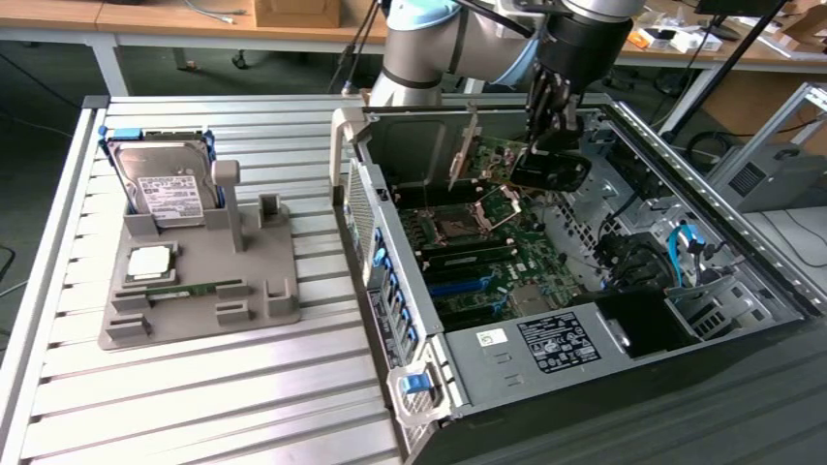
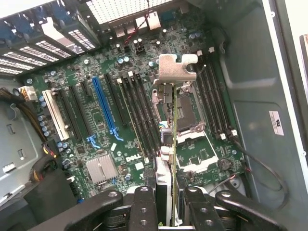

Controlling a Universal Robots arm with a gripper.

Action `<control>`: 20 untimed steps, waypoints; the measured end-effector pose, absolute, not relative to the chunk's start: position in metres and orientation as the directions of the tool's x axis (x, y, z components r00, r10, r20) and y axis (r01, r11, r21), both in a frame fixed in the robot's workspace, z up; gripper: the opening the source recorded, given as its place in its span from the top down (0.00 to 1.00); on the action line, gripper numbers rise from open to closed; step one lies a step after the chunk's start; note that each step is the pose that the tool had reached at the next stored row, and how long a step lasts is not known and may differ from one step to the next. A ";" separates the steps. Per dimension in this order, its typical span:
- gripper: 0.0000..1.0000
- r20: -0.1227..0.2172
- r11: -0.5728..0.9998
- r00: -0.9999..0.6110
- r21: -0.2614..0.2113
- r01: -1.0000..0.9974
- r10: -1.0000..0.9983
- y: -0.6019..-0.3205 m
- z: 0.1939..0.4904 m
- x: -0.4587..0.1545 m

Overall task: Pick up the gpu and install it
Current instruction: 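Insert the gpu into the slot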

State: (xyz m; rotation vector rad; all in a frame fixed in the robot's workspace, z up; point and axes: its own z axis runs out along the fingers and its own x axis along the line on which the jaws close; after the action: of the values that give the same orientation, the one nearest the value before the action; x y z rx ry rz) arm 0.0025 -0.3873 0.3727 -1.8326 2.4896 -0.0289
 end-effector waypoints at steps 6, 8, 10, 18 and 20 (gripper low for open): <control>0.73 -0.029 0.249 -0.247 -0.045 -0.968 -0.968 -0.387 0.373 0.003; 0.73 -0.029 0.237 -0.235 -0.045 -0.971 -0.971 -0.387 0.373 0.003; 0.73 -0.029 0.225 -0.224 -0.045 -0.973 -0.974 -0.387 0.373 0.003; 0.73 -0.029 0.173 -0.171 -0.045 -0.984 -0.985 -0.387 0.373 0.003; 0.73 -0.029 0.160 -0.159 -0.045 -0.986 -0.987 -0.387 0.373 0.003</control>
State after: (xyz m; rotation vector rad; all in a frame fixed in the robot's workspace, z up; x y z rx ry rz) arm 0.0025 -0.3873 0.3727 -2.0027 2.3534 -0.0234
